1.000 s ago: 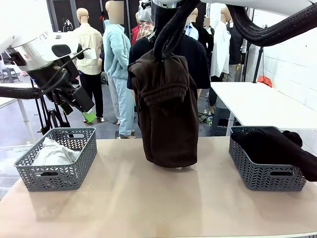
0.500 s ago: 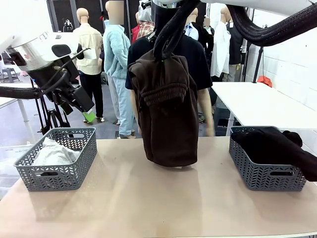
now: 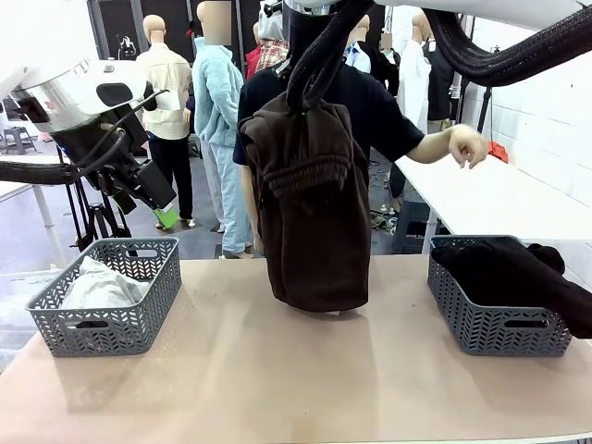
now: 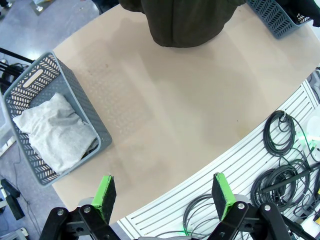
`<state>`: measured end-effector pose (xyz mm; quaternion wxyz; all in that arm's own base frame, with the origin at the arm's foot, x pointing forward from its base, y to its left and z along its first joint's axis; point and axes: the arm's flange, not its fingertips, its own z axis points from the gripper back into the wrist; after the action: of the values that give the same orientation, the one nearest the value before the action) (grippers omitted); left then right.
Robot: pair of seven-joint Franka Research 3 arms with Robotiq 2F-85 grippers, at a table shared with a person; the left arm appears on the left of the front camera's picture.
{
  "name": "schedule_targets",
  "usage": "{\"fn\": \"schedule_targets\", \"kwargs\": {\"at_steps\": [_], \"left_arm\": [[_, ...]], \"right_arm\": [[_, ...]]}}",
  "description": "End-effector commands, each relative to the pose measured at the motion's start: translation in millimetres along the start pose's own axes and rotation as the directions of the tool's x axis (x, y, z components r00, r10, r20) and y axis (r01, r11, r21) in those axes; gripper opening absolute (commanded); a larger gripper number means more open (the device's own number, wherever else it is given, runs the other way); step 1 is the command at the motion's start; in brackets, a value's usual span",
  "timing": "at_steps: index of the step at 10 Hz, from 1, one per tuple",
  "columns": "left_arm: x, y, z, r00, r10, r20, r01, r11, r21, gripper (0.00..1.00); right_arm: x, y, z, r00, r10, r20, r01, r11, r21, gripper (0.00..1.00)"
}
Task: Sort the tops and bottoms.
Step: Sort the clothes according to human instructions.
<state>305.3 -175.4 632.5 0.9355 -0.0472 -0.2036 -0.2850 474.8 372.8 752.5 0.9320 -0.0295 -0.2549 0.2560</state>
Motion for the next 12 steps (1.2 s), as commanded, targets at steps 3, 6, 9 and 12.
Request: {"fn": "schedule_targets", "kwargs": {"at_steps": [3, 6, 9, 12], "left_arm": [[-1.0, 2.4, -1.3, 1.000, -0.003, 0.009, 0.003, 1.000, 0.016, 1.00], [-1.0, 2.4, -1.3, 1.000, -0.003, 0.009, 0.003, 1.000, 0.016, 1.00], [-1.0, 2.4, -1.3, 1.000, -0.003, 0.009, 0.003, 1.000, 0.016, 1.00], [-1.0, 2.4, -1.3, 1.000, -0.003, 0.009, 0.003, 1.000, 0.016, 1.00]], "right_arm": [[0.8, -0.9, 6.5, 1.000, 0.000, 0.016, 0.000, 1.000, 0.000, 0.00], [0.8, -0.9, 6.5, 1.000, 0.000, 0.016, 0.000, 1.000, 0.000, 0.00], [0.8, -0.9, 6.5, 1.000, 0.000, 0.016, 0.000, 1.000, 0.000, 0.00], [0.8, -0.9, 6.5, 1.000, 0.000, 0.016, 0.000, 1.000, 0.000, 0.00]]}}
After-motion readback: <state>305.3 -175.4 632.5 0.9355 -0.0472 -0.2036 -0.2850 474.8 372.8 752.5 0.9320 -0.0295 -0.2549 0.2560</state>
